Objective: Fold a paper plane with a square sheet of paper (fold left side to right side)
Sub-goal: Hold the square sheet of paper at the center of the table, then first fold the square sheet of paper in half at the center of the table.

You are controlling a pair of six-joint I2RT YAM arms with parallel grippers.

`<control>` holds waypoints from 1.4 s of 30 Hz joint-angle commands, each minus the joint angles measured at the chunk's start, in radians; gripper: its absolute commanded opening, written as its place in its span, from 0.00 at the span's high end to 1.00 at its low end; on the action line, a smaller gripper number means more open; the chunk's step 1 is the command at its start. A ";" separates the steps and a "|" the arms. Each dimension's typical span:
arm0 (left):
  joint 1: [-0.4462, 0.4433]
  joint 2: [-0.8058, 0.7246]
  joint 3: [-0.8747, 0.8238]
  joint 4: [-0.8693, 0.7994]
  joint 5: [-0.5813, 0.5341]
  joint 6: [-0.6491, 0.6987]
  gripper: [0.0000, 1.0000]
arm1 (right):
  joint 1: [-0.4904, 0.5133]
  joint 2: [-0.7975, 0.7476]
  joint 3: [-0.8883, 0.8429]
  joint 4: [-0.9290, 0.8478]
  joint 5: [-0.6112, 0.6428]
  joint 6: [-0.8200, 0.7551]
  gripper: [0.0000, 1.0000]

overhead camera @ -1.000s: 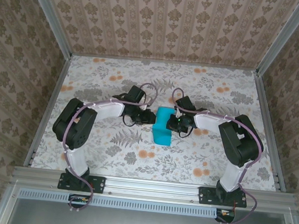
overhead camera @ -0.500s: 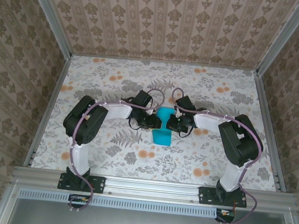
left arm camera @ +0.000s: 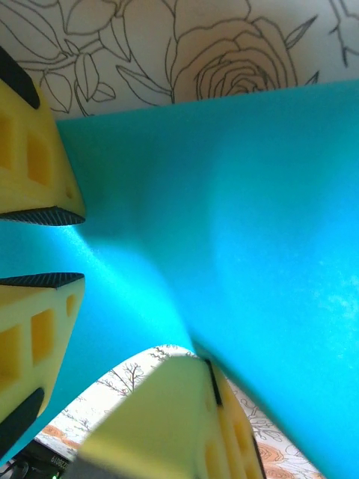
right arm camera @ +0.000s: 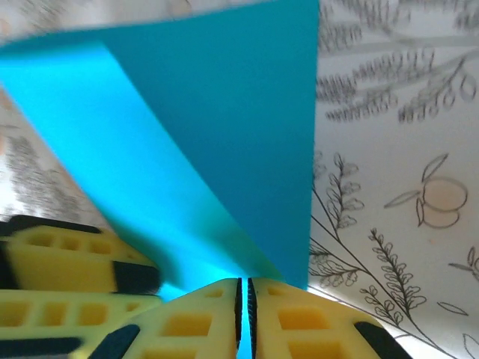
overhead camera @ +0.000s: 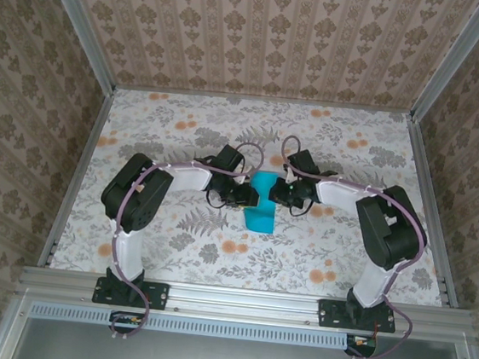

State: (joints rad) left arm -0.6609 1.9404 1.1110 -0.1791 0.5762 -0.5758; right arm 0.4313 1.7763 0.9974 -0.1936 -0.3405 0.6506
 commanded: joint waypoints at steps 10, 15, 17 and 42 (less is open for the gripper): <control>-0.008 0.034 -0.017 -0.077 -0.054 0.002 0.72 | 0.004 0.073 0.085 0.113 -0.091 0.012 0.86; -0.011 0.030 -0.015 -0.080 -0.056 0.006 0.72 | 0.011 0.124 0.124 0.083 -0.064 -0.005 0.86; -0.011 0.028 -0.016 -0.083 -0.056 0.010 0.73 | 0.012 0.142 0.136 0.066 -0.047 -0.012 0.87; -0.033 -0.104 -0.122 -0.107 0.004 0.074 0.72 | 0.004 0.264 0.204 -0.125 0.074 -0.041 0.89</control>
State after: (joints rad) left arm -0.6735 1.8721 1.0302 -0.1864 0.5644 -0.5365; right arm 0.4374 1.9816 1.2018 -0.2398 -0.3408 0.6270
